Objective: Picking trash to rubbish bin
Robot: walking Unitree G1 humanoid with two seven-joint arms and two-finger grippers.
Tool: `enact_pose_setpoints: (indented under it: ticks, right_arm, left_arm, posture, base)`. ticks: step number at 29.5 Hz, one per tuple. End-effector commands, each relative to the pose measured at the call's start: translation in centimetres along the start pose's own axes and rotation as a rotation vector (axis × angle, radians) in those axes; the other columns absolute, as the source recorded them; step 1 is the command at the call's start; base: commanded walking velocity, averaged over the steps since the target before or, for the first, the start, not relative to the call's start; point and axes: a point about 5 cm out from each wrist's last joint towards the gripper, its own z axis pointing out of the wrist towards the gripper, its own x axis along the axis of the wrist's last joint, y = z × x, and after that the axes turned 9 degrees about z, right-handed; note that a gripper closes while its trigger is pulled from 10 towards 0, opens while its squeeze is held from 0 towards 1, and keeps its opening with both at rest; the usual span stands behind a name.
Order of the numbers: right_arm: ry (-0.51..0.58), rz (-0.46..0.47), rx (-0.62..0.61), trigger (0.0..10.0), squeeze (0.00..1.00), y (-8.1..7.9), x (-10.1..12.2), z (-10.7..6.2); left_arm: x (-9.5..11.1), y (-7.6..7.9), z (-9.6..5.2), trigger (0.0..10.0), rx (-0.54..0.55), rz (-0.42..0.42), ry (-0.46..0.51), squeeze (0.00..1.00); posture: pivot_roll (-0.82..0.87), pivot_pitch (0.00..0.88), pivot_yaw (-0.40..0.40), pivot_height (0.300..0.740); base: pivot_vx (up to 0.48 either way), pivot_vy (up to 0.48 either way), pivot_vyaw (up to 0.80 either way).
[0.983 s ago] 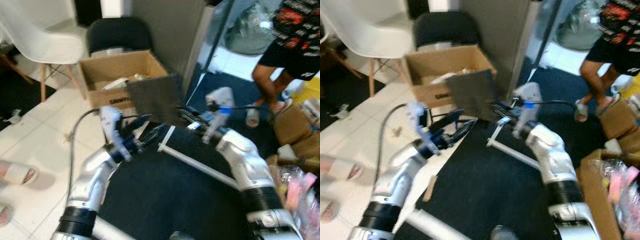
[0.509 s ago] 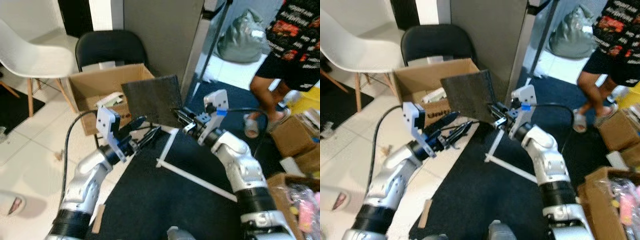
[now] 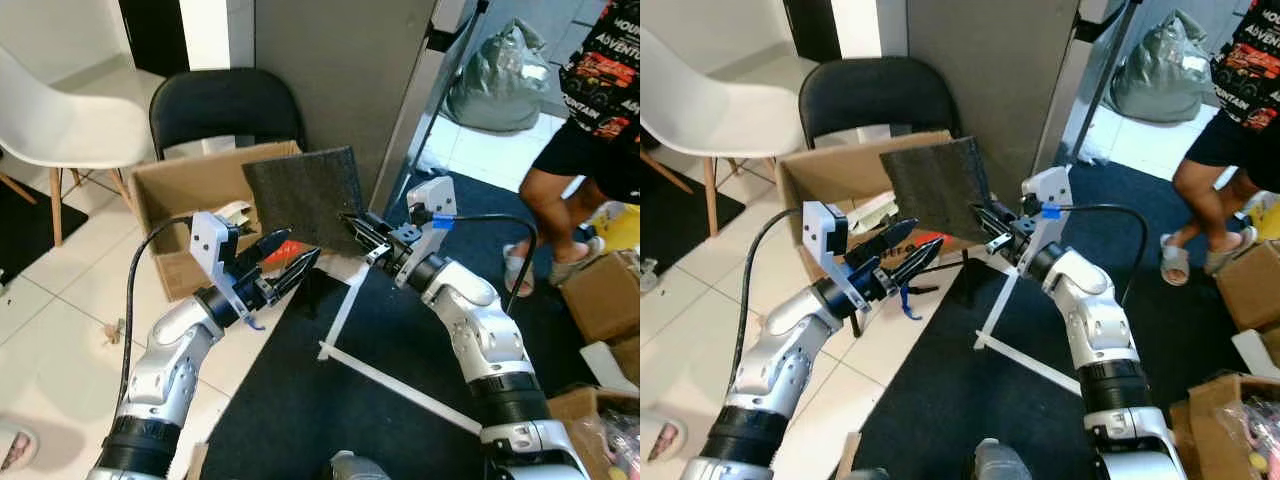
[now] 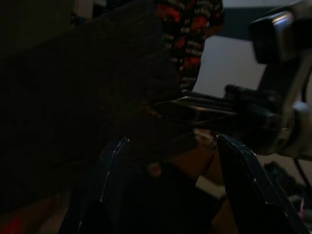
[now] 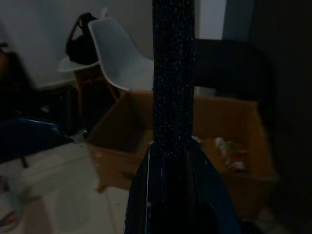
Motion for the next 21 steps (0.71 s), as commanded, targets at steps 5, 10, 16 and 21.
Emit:
enact_pose_setpoints:
  ticks: [5, 10, 16, 21]
  right_arm:
    - [0.010, -0.009, 0.006, 10.0, 0.00, -0.15, 0.23, 0.11]
    - [0.011, -0.011, 0.007, 10.0, 0.00, -0.17, 0.26, 0.11]
    - [0.019, -0.014, 0.015, 10.0, 0.00, -0.23, 0.35, 0.08]
    - [0.027, -0.017, 0.023, 10.0, 0.00, -0.33, 0.43, 0.05]
  left_arm:
    - [-0.21, 0.03, -0.15, 10.0, -0.001, 0.007, -0.018, 0.00]
    - [-0.19, 0.04, -0.15, 10.0, -0.001, 0.007, -0.017, 0.00]
    - [-0.18, 0.03, -0.17, 10.0, 0.001, 0.009, -0.018, 0.00]
    - [-0.17, 0.02, -0.20, 10.0, 0.003, 0.010, -0.019, 0.00]
  posture:
    - [-0.02, 0.000, -0.060, 0.740]
    - [-0.02, 0.000, -0.059, 0.740]
    - [-0.02, 0.000, -0.059, 0.740]
    - [-0.02, 0.000, -0.060, 0.740]
  base:
    - [0.398, 0.000, 0.00]
    - [0.396, 0.000, 0.00]
    - [0.397, 0.000, 0.00]
    - [0.398, 0.000, 0.00]
